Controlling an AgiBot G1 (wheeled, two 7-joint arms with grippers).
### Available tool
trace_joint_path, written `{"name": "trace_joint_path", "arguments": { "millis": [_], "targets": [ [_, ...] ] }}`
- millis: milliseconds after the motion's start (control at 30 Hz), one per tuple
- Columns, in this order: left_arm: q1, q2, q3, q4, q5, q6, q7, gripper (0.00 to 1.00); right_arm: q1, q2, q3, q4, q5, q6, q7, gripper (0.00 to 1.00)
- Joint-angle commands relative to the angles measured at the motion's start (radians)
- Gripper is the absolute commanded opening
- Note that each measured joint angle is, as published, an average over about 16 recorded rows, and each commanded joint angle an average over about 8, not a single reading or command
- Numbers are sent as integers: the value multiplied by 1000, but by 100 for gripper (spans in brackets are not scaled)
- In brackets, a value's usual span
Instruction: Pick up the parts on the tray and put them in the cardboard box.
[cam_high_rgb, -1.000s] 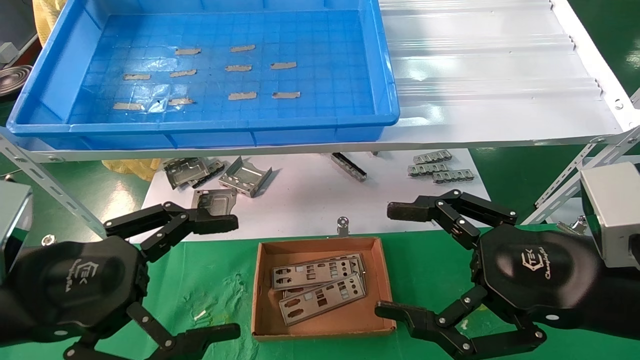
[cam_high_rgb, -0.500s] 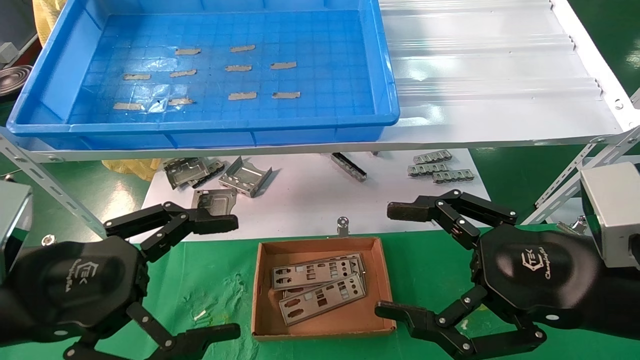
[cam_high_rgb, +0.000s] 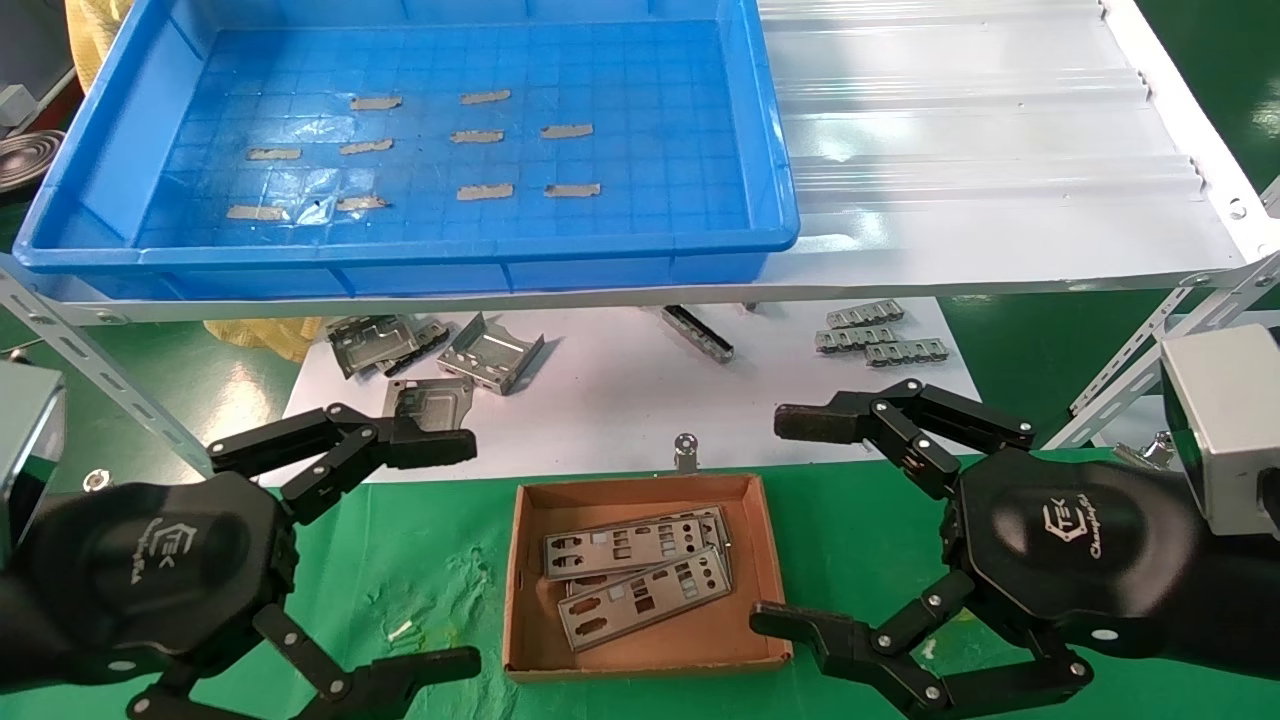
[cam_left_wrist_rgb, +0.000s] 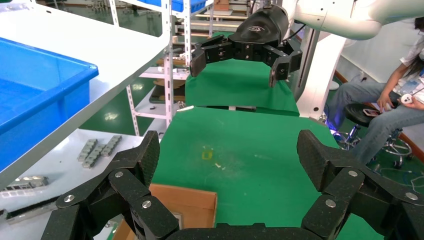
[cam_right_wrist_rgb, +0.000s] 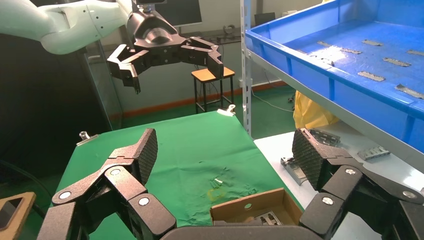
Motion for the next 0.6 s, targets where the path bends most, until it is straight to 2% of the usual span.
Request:
{"name": "trace_joint_path", "arguments": {
  "millis": [33,600],
  "targets": [
    [0,0,0,0,0,0,0,100,0,0,0,0,0,0,0,100],
    [0,0,0,0,0,0,0,100,0,0,0,0,0,0,0,100]
  ]
}}
